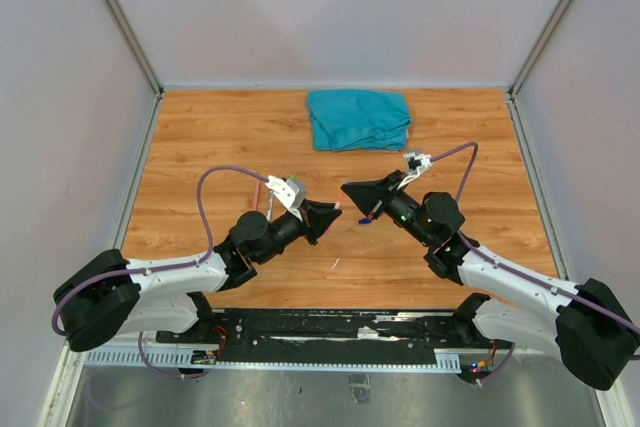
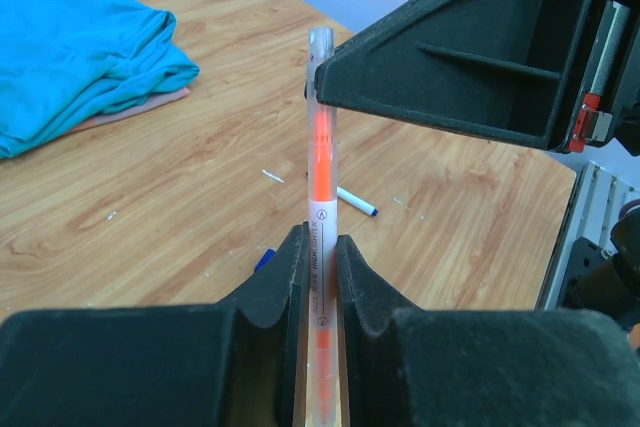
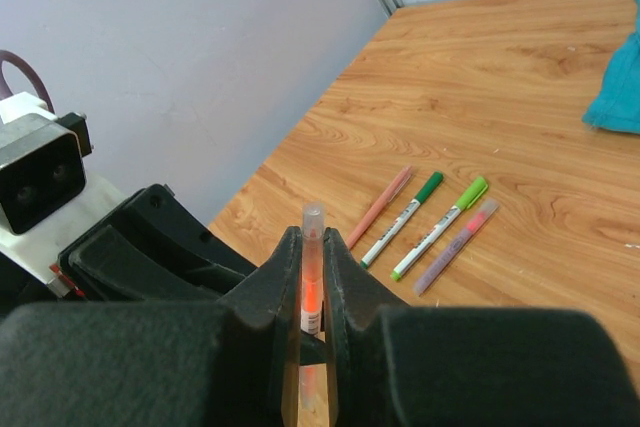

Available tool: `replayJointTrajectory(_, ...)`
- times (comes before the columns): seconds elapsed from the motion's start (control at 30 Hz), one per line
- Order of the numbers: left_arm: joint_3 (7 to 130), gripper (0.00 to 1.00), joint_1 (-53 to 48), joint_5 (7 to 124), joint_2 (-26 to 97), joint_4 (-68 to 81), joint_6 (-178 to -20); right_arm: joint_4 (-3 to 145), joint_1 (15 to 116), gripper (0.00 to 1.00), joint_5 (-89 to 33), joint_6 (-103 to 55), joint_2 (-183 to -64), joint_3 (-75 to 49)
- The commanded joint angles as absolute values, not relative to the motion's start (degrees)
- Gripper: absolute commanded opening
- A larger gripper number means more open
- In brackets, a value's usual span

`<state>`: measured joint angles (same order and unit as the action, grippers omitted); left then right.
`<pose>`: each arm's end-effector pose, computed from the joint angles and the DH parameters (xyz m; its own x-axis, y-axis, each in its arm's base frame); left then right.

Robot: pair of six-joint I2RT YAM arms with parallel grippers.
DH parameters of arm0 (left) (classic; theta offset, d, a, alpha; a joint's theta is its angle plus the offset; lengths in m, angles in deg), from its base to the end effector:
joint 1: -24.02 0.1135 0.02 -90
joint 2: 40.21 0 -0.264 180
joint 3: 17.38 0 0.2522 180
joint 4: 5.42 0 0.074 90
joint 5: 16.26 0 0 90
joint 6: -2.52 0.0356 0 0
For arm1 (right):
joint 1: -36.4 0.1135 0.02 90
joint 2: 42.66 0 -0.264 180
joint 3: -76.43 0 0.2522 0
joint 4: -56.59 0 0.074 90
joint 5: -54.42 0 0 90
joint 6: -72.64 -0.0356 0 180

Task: Insert the pens into the pen caps
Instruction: Insert the pen cap onto the pen.

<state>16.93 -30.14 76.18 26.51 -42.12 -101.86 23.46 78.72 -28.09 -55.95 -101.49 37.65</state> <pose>0.1405 -0.1919 0.2290 -0.1525 -0.2126 -0.9652 0.7713 0.5849 -0.2507 0.1645 0.1561 0.2777 -0.3441 0.5230 -0.7798 -0.6995 0.4111 0.5845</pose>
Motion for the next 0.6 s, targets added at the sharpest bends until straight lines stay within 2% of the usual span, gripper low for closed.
replayJointTrajectory(0.0,18.38,0.00,-30.46,76.12,26.58,-44.22,-101.16,22.91,79.23,0.01,-26.20,-55.33,-101.11,39.80)
replayJointTrajectory(0.4,18.56,0.01,-30.45,76.20,26.94,-44.22,-101.28,24.02,79.36,0.01,-23.99,-55.18,-100.41,41.83)
replayJointTrajectory(0.57,18.61,0.01,-30.46,76.25,27.10,-44.22,-101.31,23.35,79.34,0.13,-23.80,-55.20,-100.70,41.94)
